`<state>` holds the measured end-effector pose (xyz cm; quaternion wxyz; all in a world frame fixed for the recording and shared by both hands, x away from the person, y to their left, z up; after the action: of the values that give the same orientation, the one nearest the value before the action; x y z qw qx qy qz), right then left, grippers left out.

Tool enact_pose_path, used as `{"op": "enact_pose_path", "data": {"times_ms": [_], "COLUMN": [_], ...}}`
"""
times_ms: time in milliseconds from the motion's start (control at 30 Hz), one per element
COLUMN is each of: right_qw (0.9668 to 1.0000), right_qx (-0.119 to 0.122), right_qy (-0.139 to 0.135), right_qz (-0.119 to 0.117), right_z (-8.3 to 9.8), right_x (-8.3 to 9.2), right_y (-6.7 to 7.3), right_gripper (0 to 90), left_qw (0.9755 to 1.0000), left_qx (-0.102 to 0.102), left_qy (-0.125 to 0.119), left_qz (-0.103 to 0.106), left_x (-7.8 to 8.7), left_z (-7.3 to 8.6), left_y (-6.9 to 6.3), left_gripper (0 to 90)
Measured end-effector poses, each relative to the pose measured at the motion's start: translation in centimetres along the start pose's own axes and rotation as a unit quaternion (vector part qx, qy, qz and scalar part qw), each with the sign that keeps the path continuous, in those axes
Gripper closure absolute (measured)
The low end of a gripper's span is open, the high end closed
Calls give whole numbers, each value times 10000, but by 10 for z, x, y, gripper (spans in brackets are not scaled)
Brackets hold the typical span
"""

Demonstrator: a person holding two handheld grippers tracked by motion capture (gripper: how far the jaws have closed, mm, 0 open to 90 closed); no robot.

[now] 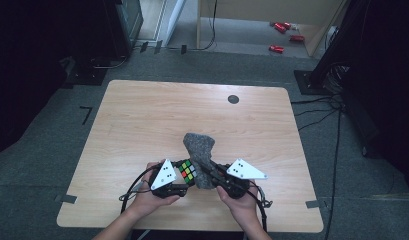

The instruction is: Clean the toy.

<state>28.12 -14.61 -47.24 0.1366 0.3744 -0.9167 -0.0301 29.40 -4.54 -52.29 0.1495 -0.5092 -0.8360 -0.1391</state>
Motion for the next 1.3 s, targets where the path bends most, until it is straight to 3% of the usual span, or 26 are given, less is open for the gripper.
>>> {"op": "enact_pose_path", "data": {"times_ms": [100,267,433,633,733,900,1000,1100,1233,1300], "right_qw": [9999,9995,9991,9996,9995,9999,9997,9997,9997,9994], "right_qx": [120,-68,-30,195,290,89,-18,75,223,338], "right_qy": [-46,59,166,98,53,58,114,101,-32,-35], "right_qz": [29,316,401,158,58,114,202,215,-8,11], "right_z": [-4,6,13,8,3,8,13,11,4,2], "right_x": [-1,0,2,-1,-1,-1,0,2,3,2], "right_y": [6,-17,-25,-5,4,-11,-21,-18,-2,3], "right_gripper": [782,781,781,780,775,773,774,776,774,774], "left_qw": [9999,9998,9997,9999,9999,9999,9998,9997,9998,9998], "left_qx": [2,-9,53,43,17,4,121,155,166,138], "left_qy": [-103,-176,-217,-17,-29,-82,-179,-189,-81,-72], "left_qz": [-9,-39,-112,-159,-125,-91,-13,-19,-69,-82], "left_x": [3,6,7,3,3,5,6,6,1,0], "left_z": [-3,-5,-6,-1,-1,-5,-7,-8,-5,-5], "left_y": [0,2,6,7,4,1,2,2,0,-2], "left_gripper": [347,346,346,346,347,347,347,347,347,347]}}
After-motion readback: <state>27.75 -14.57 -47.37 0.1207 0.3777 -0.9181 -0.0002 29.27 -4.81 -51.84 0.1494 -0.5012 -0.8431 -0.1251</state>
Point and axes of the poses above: each handheld gripper's, and its own axes: x roughly backward along the jaws, z roughly out of its underside, y roughly to its left, the point moved 9 cm from there along -x, roughly forward along the jaws, and after that the axes turned 2 degrees about z, right-handed, at the moved point
